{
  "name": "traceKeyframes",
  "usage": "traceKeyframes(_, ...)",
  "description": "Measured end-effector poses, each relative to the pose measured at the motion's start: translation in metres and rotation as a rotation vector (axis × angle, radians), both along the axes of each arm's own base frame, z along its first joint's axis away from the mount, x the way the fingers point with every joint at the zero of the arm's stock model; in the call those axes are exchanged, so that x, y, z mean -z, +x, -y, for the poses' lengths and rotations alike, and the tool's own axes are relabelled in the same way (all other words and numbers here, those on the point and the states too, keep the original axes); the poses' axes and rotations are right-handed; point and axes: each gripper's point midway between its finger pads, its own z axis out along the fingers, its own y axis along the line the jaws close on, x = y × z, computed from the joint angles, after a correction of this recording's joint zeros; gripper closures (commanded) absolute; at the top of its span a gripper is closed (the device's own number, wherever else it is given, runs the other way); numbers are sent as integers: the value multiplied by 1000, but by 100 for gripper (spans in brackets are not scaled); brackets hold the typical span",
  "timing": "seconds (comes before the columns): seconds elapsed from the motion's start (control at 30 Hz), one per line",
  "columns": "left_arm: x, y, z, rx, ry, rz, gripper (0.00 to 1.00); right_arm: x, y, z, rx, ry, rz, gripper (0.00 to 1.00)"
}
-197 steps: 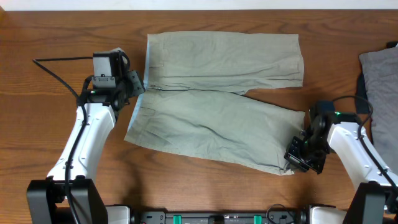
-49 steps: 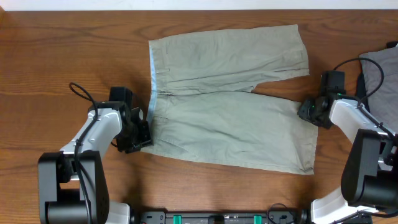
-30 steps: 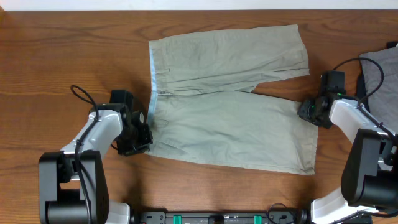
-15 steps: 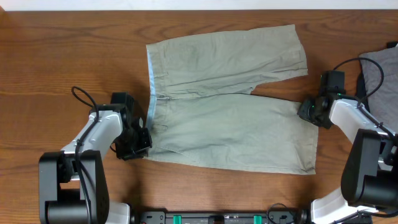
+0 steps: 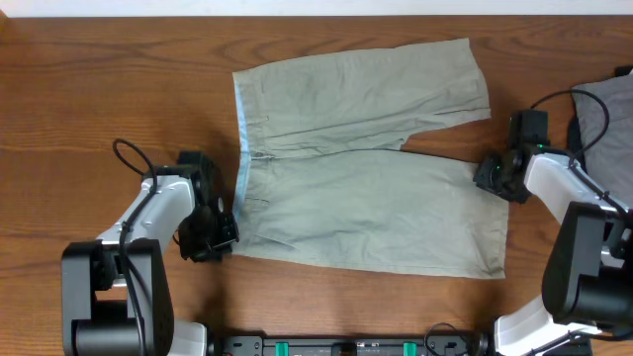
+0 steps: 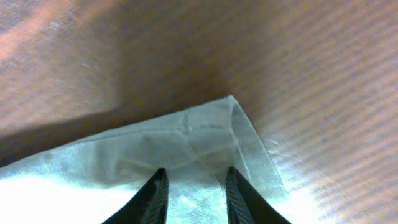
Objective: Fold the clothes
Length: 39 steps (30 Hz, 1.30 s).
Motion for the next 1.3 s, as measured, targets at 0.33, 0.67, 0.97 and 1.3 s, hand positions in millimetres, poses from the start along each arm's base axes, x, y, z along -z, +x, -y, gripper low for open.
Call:
traceKeyframes(0.33,-83,110,0,-34,1,412,73,-27,7,-5,-26,59,-91,36)
traceKeyframes(0.67,-136,222,27,-13,-150,886,73,-80,77,-12,-133,101,149,41)
traceKeyframes(0.97,-71,281,53,37,-195,940,74,-103,127,-5,-182,39,368,85)
traceKeyframes(1.3,-28,279,56,38,-194,862,75,-62,162,5,-230,-19,412,71)
